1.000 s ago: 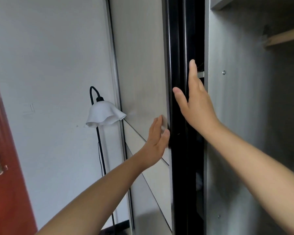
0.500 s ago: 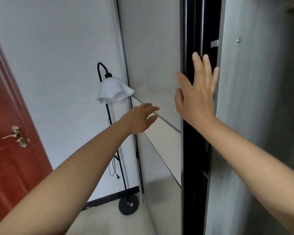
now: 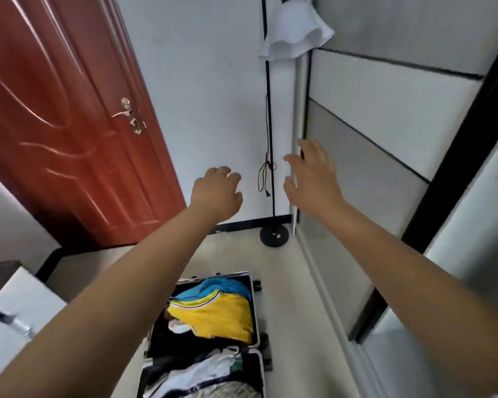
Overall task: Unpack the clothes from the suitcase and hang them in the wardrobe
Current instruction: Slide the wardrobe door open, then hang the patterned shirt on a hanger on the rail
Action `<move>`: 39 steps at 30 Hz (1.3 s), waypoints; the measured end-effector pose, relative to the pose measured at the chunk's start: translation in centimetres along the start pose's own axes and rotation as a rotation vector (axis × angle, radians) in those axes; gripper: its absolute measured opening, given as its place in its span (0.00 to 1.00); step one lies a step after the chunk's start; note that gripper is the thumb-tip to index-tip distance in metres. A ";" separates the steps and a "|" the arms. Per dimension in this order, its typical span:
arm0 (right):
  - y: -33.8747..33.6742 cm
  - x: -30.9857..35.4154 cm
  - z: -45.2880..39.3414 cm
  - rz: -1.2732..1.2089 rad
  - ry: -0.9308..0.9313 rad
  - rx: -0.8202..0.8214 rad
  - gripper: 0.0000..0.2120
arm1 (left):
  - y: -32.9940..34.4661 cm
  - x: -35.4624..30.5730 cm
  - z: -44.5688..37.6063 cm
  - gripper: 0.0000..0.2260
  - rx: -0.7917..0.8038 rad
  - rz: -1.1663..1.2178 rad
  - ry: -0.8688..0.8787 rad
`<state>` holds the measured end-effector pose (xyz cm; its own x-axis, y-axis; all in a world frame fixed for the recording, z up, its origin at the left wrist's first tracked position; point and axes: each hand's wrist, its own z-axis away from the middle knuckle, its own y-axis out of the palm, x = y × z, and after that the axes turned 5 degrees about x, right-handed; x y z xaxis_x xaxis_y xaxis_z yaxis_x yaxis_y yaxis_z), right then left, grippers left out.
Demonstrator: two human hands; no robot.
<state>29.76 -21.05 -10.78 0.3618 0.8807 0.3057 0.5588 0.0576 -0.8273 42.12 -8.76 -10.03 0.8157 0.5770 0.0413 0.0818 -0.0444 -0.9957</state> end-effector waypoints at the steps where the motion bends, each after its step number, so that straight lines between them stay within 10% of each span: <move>1: 2.1 2.1 1.3 -0.010 0.013 0.043 0.24 | 1.4 2.1 1.8 0.19 0.047 -0.011 -0.022; 20: 36.0 5.7 19.2 -0.051 0.028 0.734 0.07 | 32.9 16.9 15.1 0.15 0.594 0.276 -0.462; 33: 52.3 3.9 37.0 0.022 0.290 1.356 0.19 | 58.9 19.9 24.5 0.16 1.082 0.415 -0.447; 39: 58.6 5.6 41.5 0.160 0.370 1.404 0.28 | 65.4 21.7 27.1 0.21 1.106 0.654 -0.673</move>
<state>33.58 6.78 -77.05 0.6368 0.7657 0.0900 -0.5991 0.5650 -0.5673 49.61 22.95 -76.51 0.0892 0.9808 -0.1733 -0.9220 0.0155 -0.3870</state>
